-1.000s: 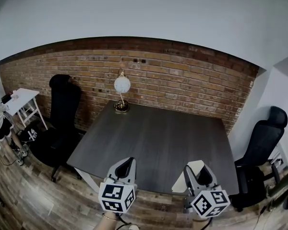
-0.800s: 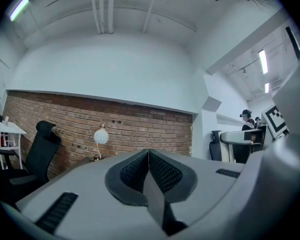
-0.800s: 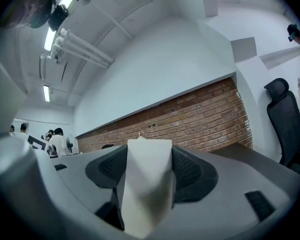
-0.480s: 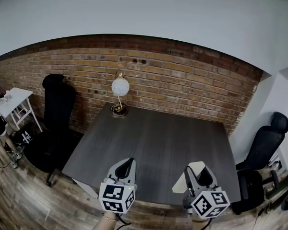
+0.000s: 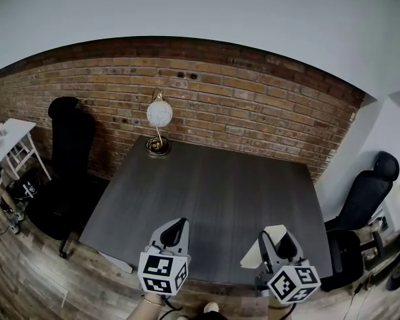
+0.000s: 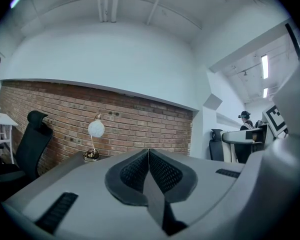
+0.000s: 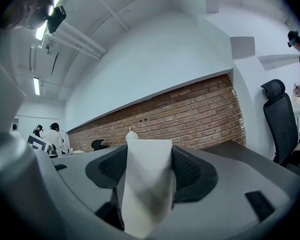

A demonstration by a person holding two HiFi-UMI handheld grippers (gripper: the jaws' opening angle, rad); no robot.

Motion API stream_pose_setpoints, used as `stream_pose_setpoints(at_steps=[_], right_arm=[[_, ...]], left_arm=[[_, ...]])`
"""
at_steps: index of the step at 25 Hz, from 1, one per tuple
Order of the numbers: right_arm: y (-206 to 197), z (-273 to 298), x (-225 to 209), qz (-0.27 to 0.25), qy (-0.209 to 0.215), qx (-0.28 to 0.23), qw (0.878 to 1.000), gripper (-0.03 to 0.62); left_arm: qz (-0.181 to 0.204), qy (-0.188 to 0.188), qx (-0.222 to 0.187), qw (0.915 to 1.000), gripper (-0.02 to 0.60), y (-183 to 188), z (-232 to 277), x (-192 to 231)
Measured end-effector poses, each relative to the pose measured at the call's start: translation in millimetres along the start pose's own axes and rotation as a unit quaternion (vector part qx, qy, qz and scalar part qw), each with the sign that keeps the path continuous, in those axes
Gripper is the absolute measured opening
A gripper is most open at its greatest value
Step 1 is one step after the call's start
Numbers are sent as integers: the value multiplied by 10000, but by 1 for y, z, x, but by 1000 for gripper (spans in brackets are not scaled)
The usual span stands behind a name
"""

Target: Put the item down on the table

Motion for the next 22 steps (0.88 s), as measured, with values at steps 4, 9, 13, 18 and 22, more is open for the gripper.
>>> stream_pose_setpoints(at_steps=[4, 9, 13, 18, 22], right_arm=[[-3, 3, -9, -4, -51, 49, 10000, 296], [-7, 22, -22, 27, -36, 52, 10000, 296], [-5, 47, -32, 40, 54, 15, 10000, 296], [-3, 79, -53, 96, 113, -52, 9999, 296], [-2, 103, -67, 170, 129, -59, 9998, 296]], left_arm=[[-32, -58, 56, 10000, 20, -8, 8, -4], [-33, 6, 71, 10000, 20, -18, 25, 0], [-15, 94, 35, 9999, 20, -18, 47, 6], [77, 85, -27, 9999, 20, -15, 82, 6], [152, 115, -6, 9998, 20, -16, 105, 6]])
Point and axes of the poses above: the fingertips, and each gripper's own axes: z forward along the fingers, x to its left, y out of its top, the point moved 6 cm from there along -z, backward along the fingers, and after that the axes turned 13 degrees about -x, right-handed, at the moved point
